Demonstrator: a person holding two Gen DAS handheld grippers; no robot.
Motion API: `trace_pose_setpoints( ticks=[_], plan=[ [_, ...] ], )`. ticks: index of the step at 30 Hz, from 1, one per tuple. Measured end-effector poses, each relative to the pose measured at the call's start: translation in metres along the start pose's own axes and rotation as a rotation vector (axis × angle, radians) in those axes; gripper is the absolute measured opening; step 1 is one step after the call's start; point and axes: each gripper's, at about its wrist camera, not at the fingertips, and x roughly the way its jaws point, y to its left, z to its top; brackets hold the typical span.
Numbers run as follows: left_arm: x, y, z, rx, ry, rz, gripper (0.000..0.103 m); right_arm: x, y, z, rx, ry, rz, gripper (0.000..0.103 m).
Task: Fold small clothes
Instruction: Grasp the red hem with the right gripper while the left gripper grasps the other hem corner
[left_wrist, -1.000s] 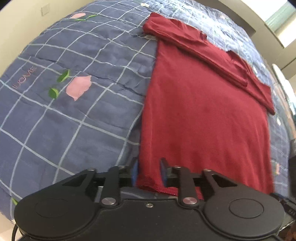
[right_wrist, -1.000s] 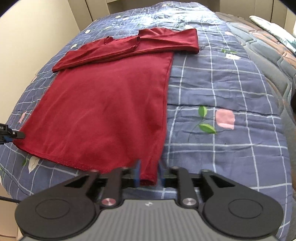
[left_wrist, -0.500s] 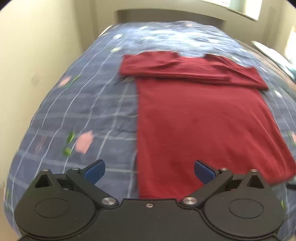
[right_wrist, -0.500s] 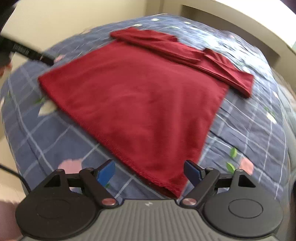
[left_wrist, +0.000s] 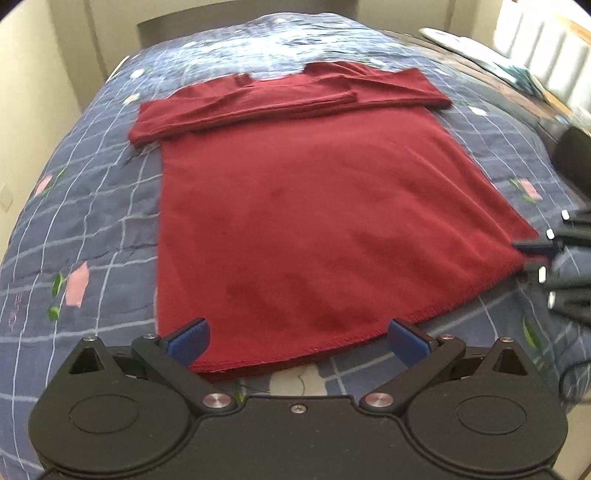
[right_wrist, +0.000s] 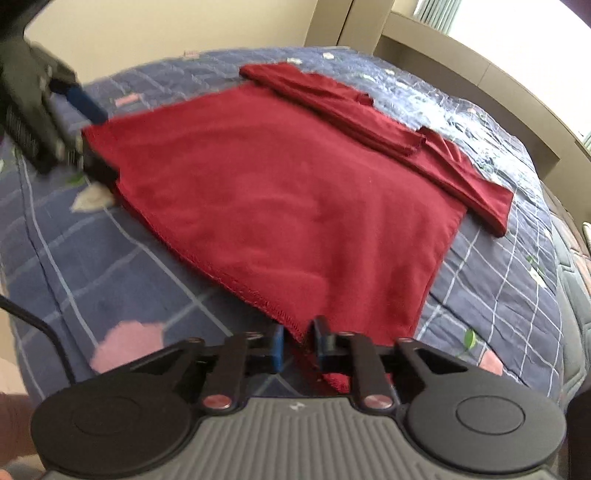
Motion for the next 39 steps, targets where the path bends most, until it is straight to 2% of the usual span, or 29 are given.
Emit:
trace_pose_setpoints(
  ticks=[6,11,15,18,24,27,28,29,32,33,34,35,39],
  plan=[
    [0.006,-0.033,-0.010,0.222,-0.018,0.018,0.102,-0.018,-0.028,0.027,0.159,-0.041,0.080,0.011],
    [0.029,-0.052,-0.009,0.342,-0.020,0.111,0.102,-0.028,-0.041,0.045,0.208,-0.080,0.106,0.010],
    [0.041,-0.048,-0.002,0.354,-0.018,0.172,0.102,-0.033,-0.048,0.050,0.209,-0.101,0.106,0.010],
    [0.041,-0.037,0.002,0.338,-0.035,0.237,0.097,-0.034,-0.048,0.050,0.203,-0.103,0.102,0.010],
    [0.039,-0.011,0.001,0.340,-0.003,0.315,0.089,-0.028,-0.040,0.040,0.184,-0.064,0.077,0.010],
    [0.040,-0.005,-0.002,0.381,0.001,0.343,0.078,-0.019,-0.036,0.034,0.174,-0.030,0.069,0.010],
    [0.041,-0.004,-0.002,0.389,-0.002,0.346,0.067,-0.016,-0.035,0.032,0.170,-0.024,0.068,0.011],
    [0.040,-0.003,-0.001,0.392,-0.005,0.341,0.052,-0.015,-0.034,0.030,0.165,-0.018,0.065,0.011],
    [0.036,-0.001,0.001,0.375,-0.017,0.308,0.027,-0.015,-0.033,0.028,0.148,-0.013,0.066,0.011],
    [0.034,-0.001,0.001,0.376,-0.028,0.297,0.021,-0.016,-0.032,0.028,0.143,-0.015,0.062,0.011],
    [0.033,-0.002,0.001,0.380,-0.036,0.285,0.010,-0.017,-0.032,0.027,0.136,-0.016,0.060,0.010],
    [0.031,-0.002,0.000,0.384,-0.041,0.273,0.006,-0.018,-0.033,0.027,0.127,-0.018,0.059,0.010],
    [0.023,-0.001,-0.001,0.365,-0.053,0.240,0.004,-0.022,-0.030,0.027,0.076,-0.005,0.067,0.008]
  ],
)
